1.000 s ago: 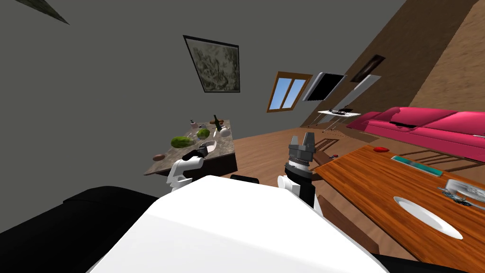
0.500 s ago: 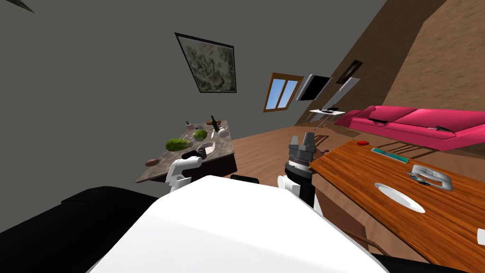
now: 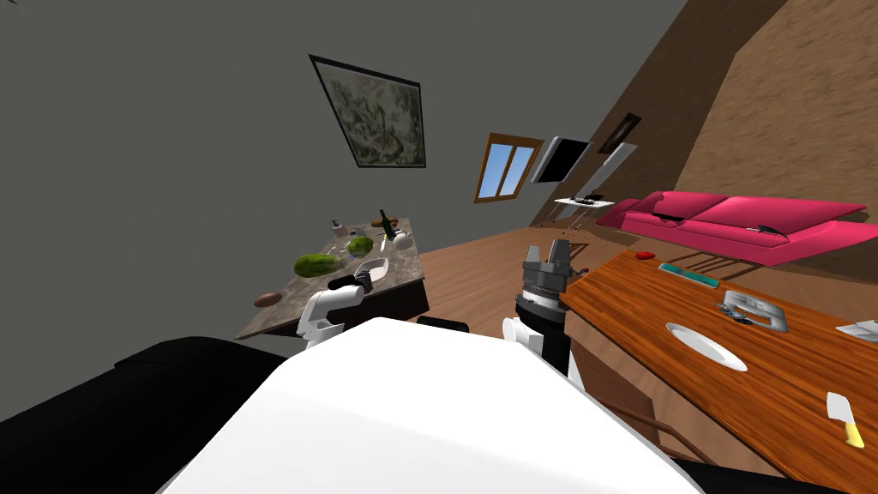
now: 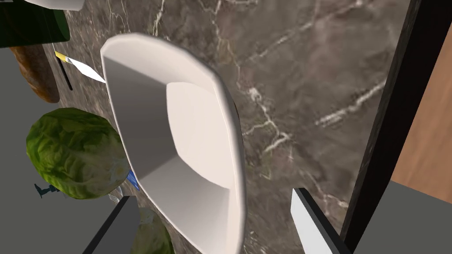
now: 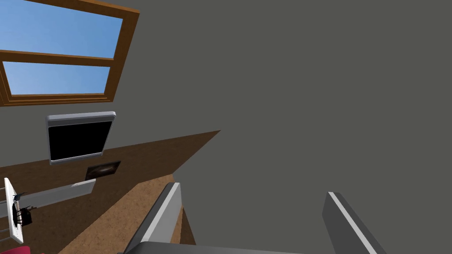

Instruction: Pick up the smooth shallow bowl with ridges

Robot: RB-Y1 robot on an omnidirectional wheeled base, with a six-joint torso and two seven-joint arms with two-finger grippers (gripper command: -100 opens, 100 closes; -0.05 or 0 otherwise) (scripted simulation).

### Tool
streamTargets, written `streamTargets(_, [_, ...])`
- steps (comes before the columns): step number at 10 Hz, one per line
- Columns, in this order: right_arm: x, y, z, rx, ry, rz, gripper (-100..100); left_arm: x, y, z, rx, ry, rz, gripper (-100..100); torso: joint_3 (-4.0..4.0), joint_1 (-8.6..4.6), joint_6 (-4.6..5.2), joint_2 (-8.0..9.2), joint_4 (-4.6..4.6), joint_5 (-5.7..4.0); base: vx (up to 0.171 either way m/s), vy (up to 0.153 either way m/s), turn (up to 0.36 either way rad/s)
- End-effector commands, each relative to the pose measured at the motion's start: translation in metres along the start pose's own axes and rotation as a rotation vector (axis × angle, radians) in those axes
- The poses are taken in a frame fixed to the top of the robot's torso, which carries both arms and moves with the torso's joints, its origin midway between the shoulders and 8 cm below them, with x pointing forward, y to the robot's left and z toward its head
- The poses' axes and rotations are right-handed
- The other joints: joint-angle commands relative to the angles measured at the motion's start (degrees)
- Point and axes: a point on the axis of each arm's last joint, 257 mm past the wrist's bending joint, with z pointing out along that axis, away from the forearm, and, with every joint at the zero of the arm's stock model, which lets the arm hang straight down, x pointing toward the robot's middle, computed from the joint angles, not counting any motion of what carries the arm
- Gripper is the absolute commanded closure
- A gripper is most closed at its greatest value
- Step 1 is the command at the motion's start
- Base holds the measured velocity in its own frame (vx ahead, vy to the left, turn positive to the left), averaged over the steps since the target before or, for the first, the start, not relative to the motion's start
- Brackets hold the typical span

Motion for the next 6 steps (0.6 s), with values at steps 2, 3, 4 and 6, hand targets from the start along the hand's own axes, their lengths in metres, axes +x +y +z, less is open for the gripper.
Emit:
streamTargets(2, [0.0000, 0.0000, 0.0000, 0.000, 0.000, 0.000, 0, 0.0016, 0.0032, 0.0110, 0.002, 0.001, 0.001, -100, -0.02, 0.02, 0.00, -0.05, -0.01, 0.00, 0.024, 0.016, 0.003])
streamTargets(3, [0.0000, 0.0000, 0.0000, 0.000, 0.000, 0.000, 0, 0.0024, 0.0047, 0.0156, 0.002, 0.001, 0.001, -100, -0.06, 0.05, 0.00, -0.10, -0.02, 0.01, 0.034, 0.029, 0.002])
streamTargets(4, [0.0000, 0.0000, 0.0000, 0.000, 0.000, 0.000, 0, 0.0010, 0.0043, 0.0122, 0.000, 0.000, 0.001, -100, -0.07, 0.08, 0.00, -0.12, -0.03, 0.02, 0.014, 0.014, -0.002])
streamTargets(6, [0.0000, 0.0000, 0.0000, 0.000, 0.000, 0.000, 0, 0.0012, 0.0041, 0.0127, 0.002, 0.001, 0.001, 100, -0.02, -0.01, 0.00, -0.03, -0.01, 0.00, 0.000, 0.000, 0.000])
